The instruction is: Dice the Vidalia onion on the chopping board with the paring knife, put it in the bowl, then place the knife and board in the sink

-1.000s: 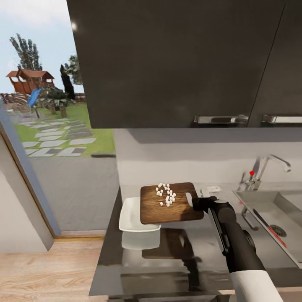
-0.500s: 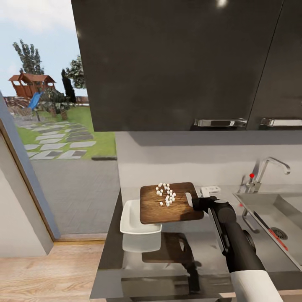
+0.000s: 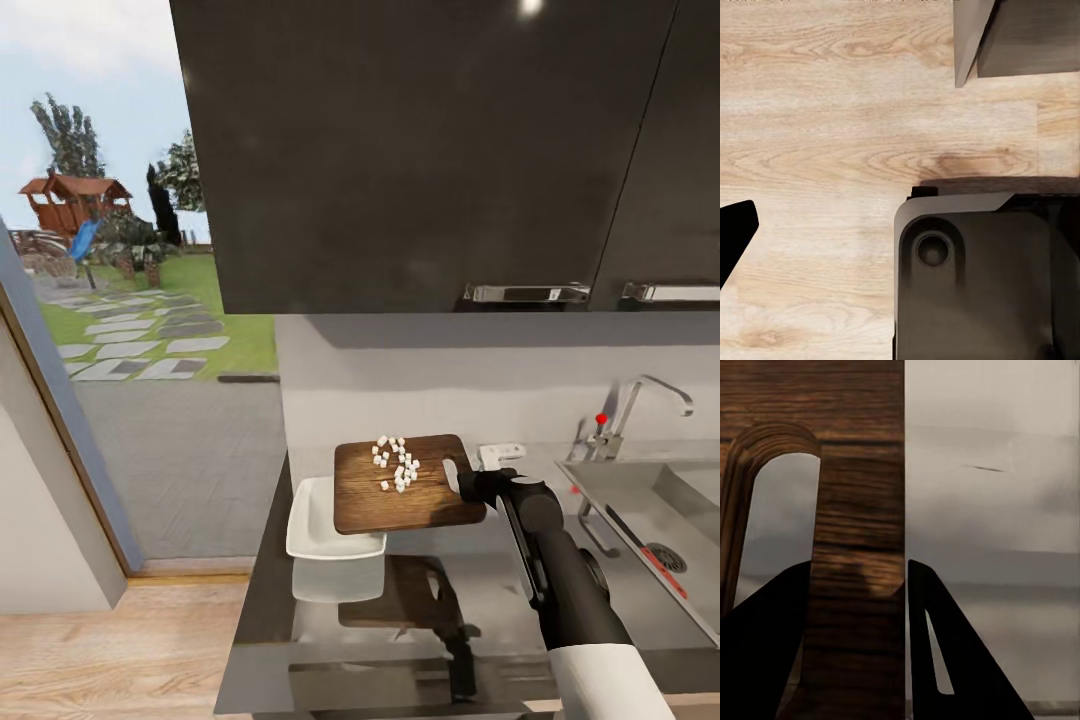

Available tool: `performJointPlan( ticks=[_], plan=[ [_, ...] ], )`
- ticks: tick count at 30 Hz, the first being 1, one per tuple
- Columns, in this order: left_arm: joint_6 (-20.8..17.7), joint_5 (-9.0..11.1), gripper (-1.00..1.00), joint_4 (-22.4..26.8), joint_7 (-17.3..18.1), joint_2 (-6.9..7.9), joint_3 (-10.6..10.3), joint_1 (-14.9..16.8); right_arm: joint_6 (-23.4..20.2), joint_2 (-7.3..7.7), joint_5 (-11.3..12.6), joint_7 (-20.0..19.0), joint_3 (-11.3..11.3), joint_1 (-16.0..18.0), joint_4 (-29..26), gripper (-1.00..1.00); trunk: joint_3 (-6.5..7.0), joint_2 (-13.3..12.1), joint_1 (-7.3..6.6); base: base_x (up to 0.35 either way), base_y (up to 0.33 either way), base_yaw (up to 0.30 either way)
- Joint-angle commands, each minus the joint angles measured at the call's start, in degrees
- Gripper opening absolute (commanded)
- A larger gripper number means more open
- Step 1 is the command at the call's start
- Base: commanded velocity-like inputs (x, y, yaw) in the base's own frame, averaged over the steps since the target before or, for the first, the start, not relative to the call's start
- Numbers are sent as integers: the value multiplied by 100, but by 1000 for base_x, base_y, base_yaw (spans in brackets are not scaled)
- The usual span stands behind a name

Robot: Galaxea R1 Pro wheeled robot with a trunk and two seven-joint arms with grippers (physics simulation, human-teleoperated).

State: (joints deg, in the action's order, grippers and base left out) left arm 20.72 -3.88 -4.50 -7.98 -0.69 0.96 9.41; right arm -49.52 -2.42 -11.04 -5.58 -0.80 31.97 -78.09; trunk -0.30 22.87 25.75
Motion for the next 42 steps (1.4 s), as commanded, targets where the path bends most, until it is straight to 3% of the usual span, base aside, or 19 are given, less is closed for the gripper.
performJointPlan(
  ticks=[1,16,19,23,42],
  plan=[
    [37,-42,100,-25,-36,-1,10,8,-23,-4,-56,-58,-8,2,-5,-100,-3,5,3,95,57,0],
    [18,-42,100,-25,-47,-4,10,8,-23,-5,-56,-58,-8,2,-5,-100,-3,5,3,79,68,0],
    [-623,-42,100,-25,-27,-24,14,8,-24,-4,-56,-58,-8,2,-5,-100,-3,5,3,0,0,0],
    [-973,-34,100,-25,-17,-35,13,8,-24,1,-56,-58,-8,2,-5,-100,-3,5,3,0,0,0],
    [-1018,-27,100,-25,-19,-116,11,8,-25,5,-61,-58,-11,2,-5,-100,-3,5,3,0,0,49]
  ],
)
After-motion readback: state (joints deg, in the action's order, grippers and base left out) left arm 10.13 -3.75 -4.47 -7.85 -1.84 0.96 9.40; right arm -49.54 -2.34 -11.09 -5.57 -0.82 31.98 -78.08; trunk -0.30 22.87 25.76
